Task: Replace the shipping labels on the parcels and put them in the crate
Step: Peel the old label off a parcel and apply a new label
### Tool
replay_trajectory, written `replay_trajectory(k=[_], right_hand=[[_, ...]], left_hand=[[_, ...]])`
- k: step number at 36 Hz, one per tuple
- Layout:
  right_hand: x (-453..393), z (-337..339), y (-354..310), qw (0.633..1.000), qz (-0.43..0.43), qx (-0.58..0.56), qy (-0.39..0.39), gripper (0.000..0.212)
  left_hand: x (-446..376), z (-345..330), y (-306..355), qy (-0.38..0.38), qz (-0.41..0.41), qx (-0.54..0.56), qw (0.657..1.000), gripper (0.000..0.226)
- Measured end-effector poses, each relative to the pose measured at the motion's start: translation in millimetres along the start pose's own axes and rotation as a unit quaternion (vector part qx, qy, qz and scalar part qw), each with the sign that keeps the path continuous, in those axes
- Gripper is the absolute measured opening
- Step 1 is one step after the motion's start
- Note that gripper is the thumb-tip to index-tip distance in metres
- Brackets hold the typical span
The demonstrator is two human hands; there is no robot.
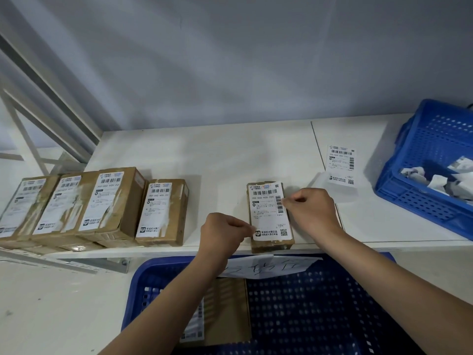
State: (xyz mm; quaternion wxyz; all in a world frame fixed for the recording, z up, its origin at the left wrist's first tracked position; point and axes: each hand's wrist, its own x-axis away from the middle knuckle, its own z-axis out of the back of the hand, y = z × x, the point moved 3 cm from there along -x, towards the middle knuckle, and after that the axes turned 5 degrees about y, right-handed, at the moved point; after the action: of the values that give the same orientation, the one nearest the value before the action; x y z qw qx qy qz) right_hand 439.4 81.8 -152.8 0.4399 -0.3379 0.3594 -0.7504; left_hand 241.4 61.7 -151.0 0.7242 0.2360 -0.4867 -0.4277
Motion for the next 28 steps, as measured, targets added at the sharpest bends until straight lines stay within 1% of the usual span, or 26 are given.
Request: replay_trajectory(k=[5,11,22,26,28], right_hand=[[0.9,-0.1,-0.6,1.000,0.003,-0.005,-0.003,0.016],[0.0,-1.2,1.3,1.000,0.002,-0.008,0.000,0.008],[-1.3,0.2,1.6,1.000,0.005,-0.003,0.001,0.008],[-0.4,0.3,1.8,1.000,0.006,-0.002,0.000,0.012],[-0.6,-0.2,1.9,1.000,0.006,-0.003,-0.001,0.009]], left_hand=[[1.4,-0.8,0.0,0.001,0.000,0.005,1.000,0.006],[1.0,-1.3,0.5,-0.001,0.004,0.015,1.000,0.007],[-0.1,-3.3,-1.2,0.002,0.008,0.016,1.000,0.009],[-0.3,-3.0,-1.4,0.003,0.007,0.014,1.000,0.008],[-0.6,-2.7,-1.1,0.004,0.006,0.014,1.000,0.008]])
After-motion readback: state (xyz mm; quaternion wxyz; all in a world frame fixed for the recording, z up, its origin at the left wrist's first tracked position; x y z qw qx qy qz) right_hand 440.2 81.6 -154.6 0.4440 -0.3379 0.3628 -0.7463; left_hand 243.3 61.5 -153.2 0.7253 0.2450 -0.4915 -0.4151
